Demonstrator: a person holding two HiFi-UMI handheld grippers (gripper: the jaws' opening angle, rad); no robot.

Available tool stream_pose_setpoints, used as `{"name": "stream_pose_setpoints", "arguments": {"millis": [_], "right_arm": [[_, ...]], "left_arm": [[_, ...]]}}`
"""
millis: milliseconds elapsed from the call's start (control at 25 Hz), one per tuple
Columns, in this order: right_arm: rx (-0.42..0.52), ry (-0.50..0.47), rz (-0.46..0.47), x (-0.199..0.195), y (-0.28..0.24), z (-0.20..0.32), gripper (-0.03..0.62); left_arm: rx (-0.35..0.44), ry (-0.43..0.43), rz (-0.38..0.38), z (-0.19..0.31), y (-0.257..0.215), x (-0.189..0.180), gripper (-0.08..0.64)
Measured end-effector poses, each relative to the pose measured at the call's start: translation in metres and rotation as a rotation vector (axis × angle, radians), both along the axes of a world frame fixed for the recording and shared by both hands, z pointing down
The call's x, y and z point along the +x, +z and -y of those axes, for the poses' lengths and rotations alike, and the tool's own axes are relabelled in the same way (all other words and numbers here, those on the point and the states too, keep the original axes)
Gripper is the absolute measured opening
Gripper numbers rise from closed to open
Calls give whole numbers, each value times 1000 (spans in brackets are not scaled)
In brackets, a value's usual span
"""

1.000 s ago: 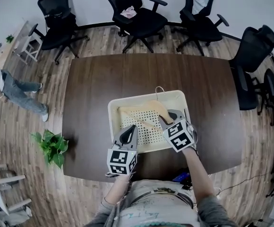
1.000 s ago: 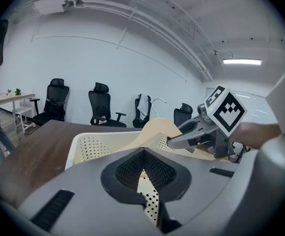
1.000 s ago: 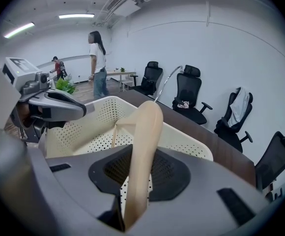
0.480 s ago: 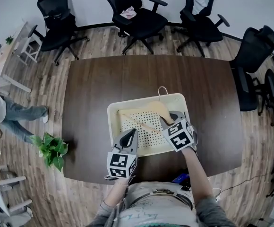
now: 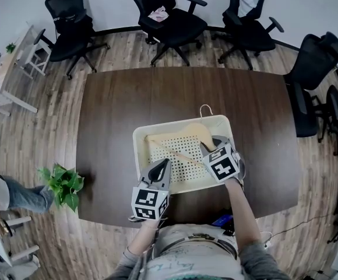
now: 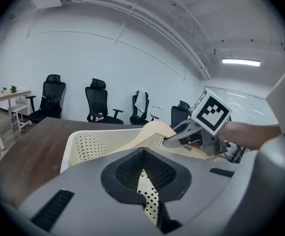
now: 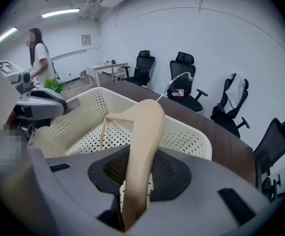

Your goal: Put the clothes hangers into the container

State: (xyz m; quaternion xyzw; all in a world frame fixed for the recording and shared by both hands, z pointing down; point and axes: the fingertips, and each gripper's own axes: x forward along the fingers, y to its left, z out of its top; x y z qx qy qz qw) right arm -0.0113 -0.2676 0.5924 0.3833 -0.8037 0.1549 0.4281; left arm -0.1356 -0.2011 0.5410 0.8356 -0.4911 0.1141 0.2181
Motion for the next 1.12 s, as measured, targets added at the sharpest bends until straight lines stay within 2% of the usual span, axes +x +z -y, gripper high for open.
{"name": "stream_pose_setpoints", "arguments": {"millis": [560,1120], "right_arm": [[-62,44,-33,11,13,9,103],[-30,58,-100,15,17,10,103]], "left_arm": [[-3,-3,-7,2,-1,1,11],[5,-3,-14,2,-2,1,11]]}}
